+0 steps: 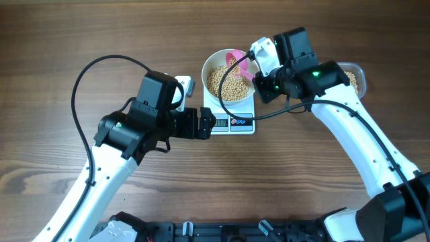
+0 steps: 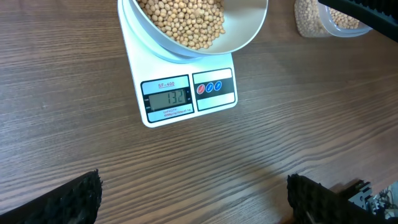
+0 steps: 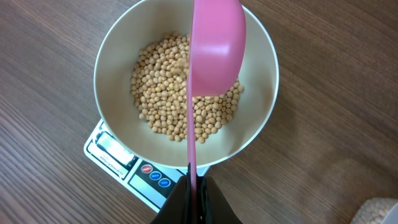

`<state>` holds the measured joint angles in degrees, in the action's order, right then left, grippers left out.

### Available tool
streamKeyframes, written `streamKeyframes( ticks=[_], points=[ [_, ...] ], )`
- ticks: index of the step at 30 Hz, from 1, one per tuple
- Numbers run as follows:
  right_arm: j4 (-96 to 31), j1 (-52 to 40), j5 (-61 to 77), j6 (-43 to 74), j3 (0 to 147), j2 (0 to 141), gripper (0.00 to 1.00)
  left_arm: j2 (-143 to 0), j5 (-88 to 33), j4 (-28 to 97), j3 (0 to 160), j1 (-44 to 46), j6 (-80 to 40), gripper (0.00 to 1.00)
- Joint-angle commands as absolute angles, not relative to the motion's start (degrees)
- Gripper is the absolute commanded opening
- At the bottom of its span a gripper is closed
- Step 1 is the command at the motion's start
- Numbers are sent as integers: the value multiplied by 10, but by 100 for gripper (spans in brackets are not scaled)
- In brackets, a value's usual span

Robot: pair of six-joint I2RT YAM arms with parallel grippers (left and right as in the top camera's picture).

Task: Scoop item into bowl and weigh 150g on scale
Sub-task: 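Tilt the scoop over the bowl to pour soybeans in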

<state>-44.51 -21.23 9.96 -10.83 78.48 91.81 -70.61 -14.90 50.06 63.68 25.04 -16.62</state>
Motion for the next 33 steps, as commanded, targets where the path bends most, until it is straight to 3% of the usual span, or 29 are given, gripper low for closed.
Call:
streamKeyframes(
  ticks=[1, 33],
  points=[
    [-444, -214, 88, -120, 802, 901, 4, -708, -154, 499, 635, 253, -154, 100],
    [-444, -214, 88, -151, 802, 901, 4, -708, -154, 499, 635, 253, -154, 100]
  ],
)
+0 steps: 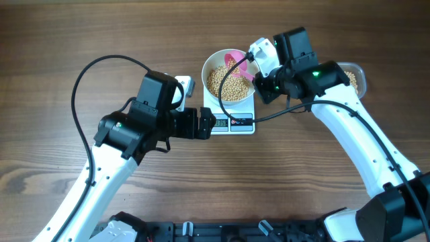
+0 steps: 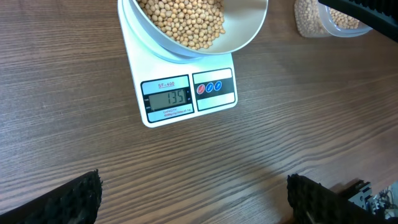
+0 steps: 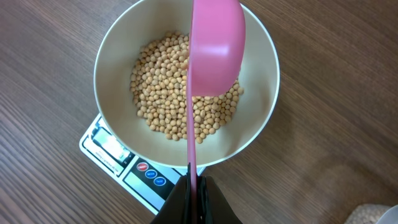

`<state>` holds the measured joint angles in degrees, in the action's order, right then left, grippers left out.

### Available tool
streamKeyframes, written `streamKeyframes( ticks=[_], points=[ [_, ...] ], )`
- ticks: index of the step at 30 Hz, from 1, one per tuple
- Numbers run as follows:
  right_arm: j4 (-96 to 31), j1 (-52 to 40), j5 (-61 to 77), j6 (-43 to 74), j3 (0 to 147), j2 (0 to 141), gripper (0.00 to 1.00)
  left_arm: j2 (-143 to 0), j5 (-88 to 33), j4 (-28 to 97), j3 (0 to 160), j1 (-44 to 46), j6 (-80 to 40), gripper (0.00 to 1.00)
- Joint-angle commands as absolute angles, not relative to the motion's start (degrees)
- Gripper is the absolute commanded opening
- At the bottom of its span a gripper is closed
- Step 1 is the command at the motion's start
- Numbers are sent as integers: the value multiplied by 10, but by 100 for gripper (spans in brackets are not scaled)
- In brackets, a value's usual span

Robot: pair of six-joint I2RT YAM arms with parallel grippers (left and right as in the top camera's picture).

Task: Scoop item into bowl and weigh 150g on scale
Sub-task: 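Tilt the scoop over the bowl to pour soybeans in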

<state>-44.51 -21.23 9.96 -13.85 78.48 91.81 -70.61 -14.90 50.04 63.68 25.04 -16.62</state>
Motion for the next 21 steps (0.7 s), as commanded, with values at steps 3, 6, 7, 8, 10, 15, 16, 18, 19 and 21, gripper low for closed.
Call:
streamKeyframes(
  ticks=[3, 6, 7, 8, 10, 15, 16, 18, 19, 21],
  points=[
    [-445, -214, 88, -162, 802, 901, 4, -708, -154, 499, 635, 253, -154, 100],
    [-444, -214, 88, -165, 802, 901, 4, -708, -154, 499, 635, 253, -154, 99],
    [-444, -214, 88, -165, 802, 901, 4, -708, -154, 499, 635, 253, -154, 100],
    [-444, -214, 88, -164, 802, 901, 4, -708, -154, 499, 635, 253, -154, 100],
    [-444, -214, 88, -164, 802, 901, 4, -708, -154, 499, 635, 253, -154, 100],
    [-444, -214, 88, -166, 802, 901, 4, -708, -154, 499, 635, 253, -154, 100],
    [-444, -214, 88, -166, 802, 901, 4, -708, -154, 499, 635, 253, -154, 100],
    [-444, -214, 88, -170, 802, 901, 4, -708, -154, 499, 635, 253, -154, 100],
    [-444, -214, 88, -170, 802, 901, 4, -708, -154, 499, 635, 253, -154, 100],
    [-444, -214, 88, -170, 802, 901, 4, -708, -154, 499, 635, 253, -154, 100]
  ],
)
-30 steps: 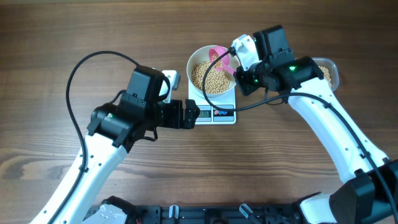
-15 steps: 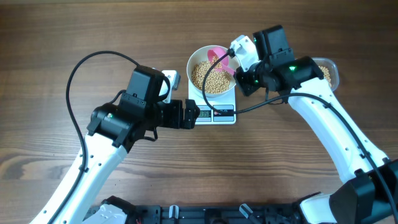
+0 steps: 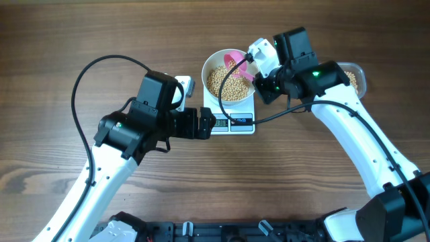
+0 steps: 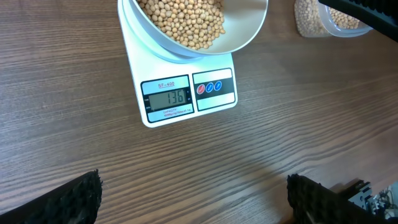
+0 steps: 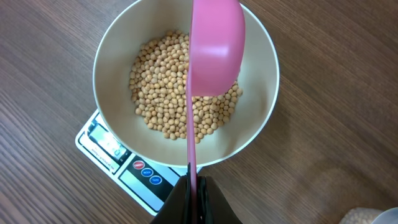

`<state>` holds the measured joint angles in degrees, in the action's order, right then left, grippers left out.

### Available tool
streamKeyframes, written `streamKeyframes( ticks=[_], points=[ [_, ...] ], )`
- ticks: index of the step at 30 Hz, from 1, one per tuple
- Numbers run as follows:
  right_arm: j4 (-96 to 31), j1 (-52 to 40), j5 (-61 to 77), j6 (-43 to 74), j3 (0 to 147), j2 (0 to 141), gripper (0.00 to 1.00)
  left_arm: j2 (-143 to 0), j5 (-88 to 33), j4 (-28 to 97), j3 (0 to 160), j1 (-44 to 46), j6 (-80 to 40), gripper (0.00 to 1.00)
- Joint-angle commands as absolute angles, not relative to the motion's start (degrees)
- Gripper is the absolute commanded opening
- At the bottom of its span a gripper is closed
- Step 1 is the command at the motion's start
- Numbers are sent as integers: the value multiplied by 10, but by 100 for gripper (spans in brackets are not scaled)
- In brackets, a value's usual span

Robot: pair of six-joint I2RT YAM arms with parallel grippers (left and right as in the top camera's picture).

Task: Scoop item into bowl and weigh 150g on scale
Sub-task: 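Tilt the scoop over the bowl to pour soybeans in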

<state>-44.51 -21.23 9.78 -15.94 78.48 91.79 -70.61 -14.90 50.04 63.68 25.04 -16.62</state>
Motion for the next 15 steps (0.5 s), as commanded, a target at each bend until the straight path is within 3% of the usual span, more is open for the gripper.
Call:
streamKeyframes(
  ticks=[1, 15],
  points=[
    [-444, -214, 88, -170, 802, 901, 4, -708, -154, 499, 635, 253, -154, 100],
    [-444, -214, 58, -210, 802, 901, 4, -708, -154, 499, 635, 253, -154, 100]
  ],
)
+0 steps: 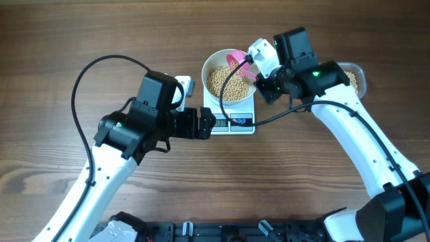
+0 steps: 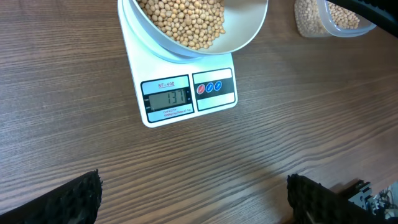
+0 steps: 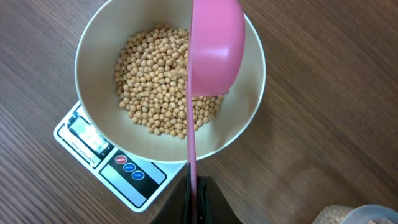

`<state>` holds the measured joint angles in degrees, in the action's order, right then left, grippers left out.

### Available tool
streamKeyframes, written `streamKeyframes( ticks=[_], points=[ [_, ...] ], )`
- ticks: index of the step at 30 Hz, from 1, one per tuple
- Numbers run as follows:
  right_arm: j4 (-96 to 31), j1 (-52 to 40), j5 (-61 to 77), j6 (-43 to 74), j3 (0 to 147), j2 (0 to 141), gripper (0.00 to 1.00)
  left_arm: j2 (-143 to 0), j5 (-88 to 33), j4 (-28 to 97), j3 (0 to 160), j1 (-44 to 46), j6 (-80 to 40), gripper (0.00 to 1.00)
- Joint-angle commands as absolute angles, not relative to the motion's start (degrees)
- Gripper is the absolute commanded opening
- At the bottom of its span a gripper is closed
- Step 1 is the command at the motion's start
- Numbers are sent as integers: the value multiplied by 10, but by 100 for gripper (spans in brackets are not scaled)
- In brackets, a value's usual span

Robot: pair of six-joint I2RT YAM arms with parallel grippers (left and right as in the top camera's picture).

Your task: Scoop item into bowl and weigh 150g on scale

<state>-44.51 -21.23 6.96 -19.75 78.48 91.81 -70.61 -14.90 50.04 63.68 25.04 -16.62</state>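
A white bowl (image 1: pixel 216 59) of tan beans (image 3: pixel 149 87) stands on a white scale (image 2: pixel 186 93) whose display (image 2: pixel 166 96) reads 137. My right gripper (image 3: pixel 194 186) is shut on the thin handle of a pink scoop (image 3: pixel 216 46), turned on edge over the bowl's right side (image 1: pixel 236 60). My left gripper (image 2: pixel 193 199) is open, low over bare wood in front of the scale, with nothing between its fingers (image 2: pixel 68 199).
A clear container of beans (image 2: pixel 329 18) sits to the right of the scale, partly under the right arm (image 1: pixel 353 77). Dark wooden table (image 1: pixel 60 40) all round.
The display reads 137 where it read 136. In the right wrist view the bowl and scale now lie further left and lower, so the right gripper and scoop have shifted.
With the scoop held tipped over the bowl throughout, the scale read 132, then 135, then 136, and now 137. My left gripper has stayed open in front of the scale the whole time.
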Motion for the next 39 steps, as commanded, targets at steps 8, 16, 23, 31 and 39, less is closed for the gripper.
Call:
streamKeyframes(
  ticks=[8, 16, 23, 31, 39],
  points=[
    [-444, -221, 58, -218, 802, 901, 4, -708, -154, 499, 635, 253, -154, 100],
    [-442, -241, 58, -223, 802, 901, 4, -708, -154, 499, 635, 253, -154, 100],
    [-442, -241, 58, -220, 802, 901, 4, -708, -154, 499, 635, 253, -154, 100],
    [-442, -241, 58, -221, 802, 901, 4, -708, -154, 499, 635, 253, -154, 100],
    [-432, -241, 45, -257, 802, 901, 4, -708, -154, 499, 635, 253, -154, 100]
  ],
)
